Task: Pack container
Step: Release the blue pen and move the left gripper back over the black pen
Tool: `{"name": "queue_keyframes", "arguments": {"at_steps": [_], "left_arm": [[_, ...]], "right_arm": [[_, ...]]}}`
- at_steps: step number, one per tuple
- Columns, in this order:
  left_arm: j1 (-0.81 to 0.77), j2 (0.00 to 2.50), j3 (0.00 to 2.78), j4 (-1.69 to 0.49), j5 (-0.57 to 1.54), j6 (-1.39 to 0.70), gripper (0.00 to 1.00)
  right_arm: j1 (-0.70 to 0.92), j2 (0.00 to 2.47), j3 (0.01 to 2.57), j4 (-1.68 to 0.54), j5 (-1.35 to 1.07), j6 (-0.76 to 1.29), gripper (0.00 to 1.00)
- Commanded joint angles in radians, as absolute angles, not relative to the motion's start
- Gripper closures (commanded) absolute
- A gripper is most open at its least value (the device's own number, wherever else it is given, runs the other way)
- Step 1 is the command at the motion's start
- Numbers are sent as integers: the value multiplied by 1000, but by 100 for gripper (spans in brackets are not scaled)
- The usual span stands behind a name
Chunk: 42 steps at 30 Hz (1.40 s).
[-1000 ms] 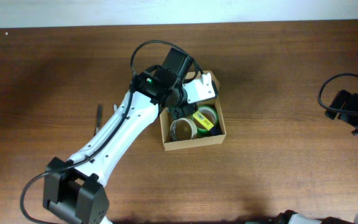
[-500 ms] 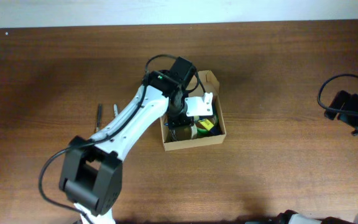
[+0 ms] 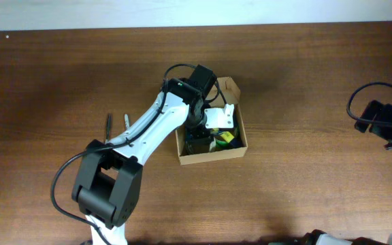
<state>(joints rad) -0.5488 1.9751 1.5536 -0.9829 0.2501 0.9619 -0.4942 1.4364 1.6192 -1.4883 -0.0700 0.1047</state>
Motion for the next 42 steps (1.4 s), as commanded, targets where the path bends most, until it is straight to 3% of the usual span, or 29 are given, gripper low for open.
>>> {"name": "queue_keyframes", "arguments": {"at_steps": [1, 11, 14, 19, 21, 31, 42], "left_arm": [[-547, 1979, 1604, -985, 215, 908, 33], [-522, 1892, 1953, -1089, -3, 575, 33], [-465, 1851, 1998, -1089, -56, 409, 40], [-296, 1834, 1997, -1151, -58, 144, 59], [-213, 1845, 1995, -1211, -37, 68, 60], [46, 1886, 1798, -1310, 16, 38, 53], [115, 1886, 1450, -1190, 34, 76, 54]], "right_arm": [[-497, 1422, 1618, -1489, -79, 104, 1], [-497, 1422, 1618, -1488, -79, 104, 1], [-497, 1422, 1618, -1488, -79, 104, 1], [-497, 1422, 1618, -1486, -80, 105, 1], [-497, 1422, 1618, -1485, -88, 105, 1], [-497, 1422, 1618, -1477, -94, 105, 1], [-497, 1422, 1618, -1477, -95, 105, 1]]}}
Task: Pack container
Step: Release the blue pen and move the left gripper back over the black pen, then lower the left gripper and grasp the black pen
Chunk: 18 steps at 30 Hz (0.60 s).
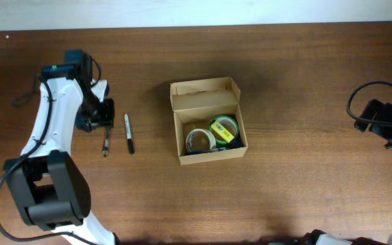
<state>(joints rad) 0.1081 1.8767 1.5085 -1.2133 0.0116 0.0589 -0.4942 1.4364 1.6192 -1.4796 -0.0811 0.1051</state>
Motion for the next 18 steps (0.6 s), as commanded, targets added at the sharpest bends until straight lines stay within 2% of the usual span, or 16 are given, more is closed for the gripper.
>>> {"name": "queue_keyframes", "arguments": {"at_steps": [1, 18], "left_arm": [[114, 1886, 1425, -1171, 35, 77, 54], [115, 1886, 1257, -903, 28, 216, 55]], "right_arm": [[-497, 1422, 1618, -1477, -96, 105, 1], [-497, 1422, 1618, -1479, -125, 104, 1]]}}
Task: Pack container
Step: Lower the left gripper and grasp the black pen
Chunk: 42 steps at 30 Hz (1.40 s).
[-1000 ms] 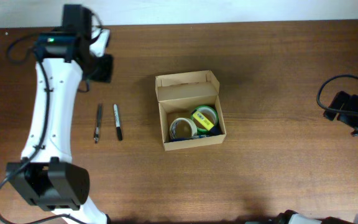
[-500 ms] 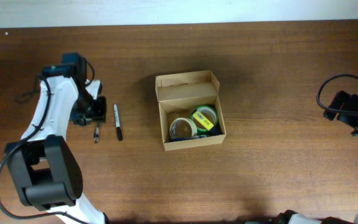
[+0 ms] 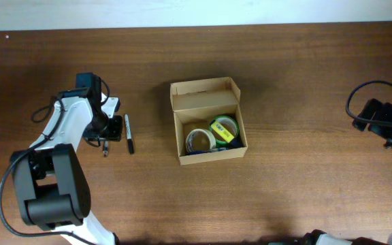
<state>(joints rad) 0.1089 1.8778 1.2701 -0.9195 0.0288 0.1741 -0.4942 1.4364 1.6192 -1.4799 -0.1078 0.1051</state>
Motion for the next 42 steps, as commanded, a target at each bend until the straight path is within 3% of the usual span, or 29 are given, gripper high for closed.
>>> {"name": "queue_keyframes", "arguments": {"at_steps": [1, 22, 29, 38, 40, 42], "left_arm": [[115, 1886, 1254, -893, 28, 216, 56], [178, 1917, 1209, -815, 1, 215, 57], [178, 1919, 1145, -753, 4, 215, 69], [178, 1919, 1026, -632, 3, 215, 72], [178, 1919, 1003, -604, 3, 215, 78], [178, 1919, 990, -588, 3, 215, 94]], "right_arm": [[-497, 1422, 1618, -1481, -124, 104, 1], [-497, 1422, 1618, -1507, -123, 84, 1], [-497, 1422, 1618, -1510, -124, 82, 1], [-497, 1422, 1618, -1512, -124, 83, 1], [-497, 1422, 1618, -1514, -124, 83, 1], [-497, 1422, 1618, -1515, -125, 83, 1]]}}
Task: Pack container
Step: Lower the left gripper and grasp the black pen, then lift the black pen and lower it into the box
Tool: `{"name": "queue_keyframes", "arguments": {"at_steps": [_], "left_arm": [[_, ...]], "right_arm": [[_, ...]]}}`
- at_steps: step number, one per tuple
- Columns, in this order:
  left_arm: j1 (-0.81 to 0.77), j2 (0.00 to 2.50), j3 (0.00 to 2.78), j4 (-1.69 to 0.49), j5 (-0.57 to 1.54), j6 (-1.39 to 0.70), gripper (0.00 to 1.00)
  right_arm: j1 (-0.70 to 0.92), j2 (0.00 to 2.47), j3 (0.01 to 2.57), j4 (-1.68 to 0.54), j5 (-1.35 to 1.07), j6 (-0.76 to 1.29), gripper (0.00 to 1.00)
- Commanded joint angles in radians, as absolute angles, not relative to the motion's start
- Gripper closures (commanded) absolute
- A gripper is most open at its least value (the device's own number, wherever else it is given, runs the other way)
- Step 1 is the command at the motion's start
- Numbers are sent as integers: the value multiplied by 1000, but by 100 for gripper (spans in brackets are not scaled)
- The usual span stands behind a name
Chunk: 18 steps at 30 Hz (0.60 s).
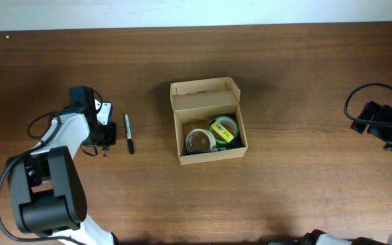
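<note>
An open cardboard box (180, 129) stands mid-table with its lid flap folded back. Inside lie a white tape roll (199, 139) and a yellow-green tape roll (224, 128). Left of the box a black marker (128, 133) lies on the table. Further left a thin dark pen (104, 151) shows only its near tip. My left gripper (106, 135) sits low over that pen, its fingers hidden by the wrist. My right gripper (385, 128) rests at the far right edge, its jaws too small to read.
The brown wooden table (305, 75) ends at a white wall along the top. The left arm's base (46, 204) stands at the lower left. Cables loop around the right arm (359, 102).
My left gripper has shifted slightly toward the near side and now covers most of the thin pen. The marker, box and right arm have not moved.
My left gripper was first inside the box over the tape rolls. Then it was far left beside the thin pen and marker, leaving two rolls in the box. It then closed in on the pen, and now sits low over it.
</note>
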<state>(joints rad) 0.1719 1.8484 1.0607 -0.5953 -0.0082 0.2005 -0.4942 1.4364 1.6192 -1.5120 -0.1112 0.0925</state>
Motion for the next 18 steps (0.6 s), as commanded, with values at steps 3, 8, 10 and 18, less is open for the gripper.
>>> {"name": "queue_keyframes", "arguments": {"at_steps": [3, 8, 10, 18], "left_arm": [[178, 1919, 988, -577, 4, 215, 99], [178, 1918, 995, -576, 34, 215, 98], [178, 1917, 1010, -588, 73, 216, 98], [145, 1814, 1164, -712, 142, 247, 98]], "right_arm": [[-497, 1422, 1618, -1514, -125, 83, 1], [-497, 1422, 1619, -1514, -129, 83, 1], [-497, 1422, 1618, -1514, -136, 83, 1], [-497, 1422, 1618, -1511, -139, 83, 1]]}}
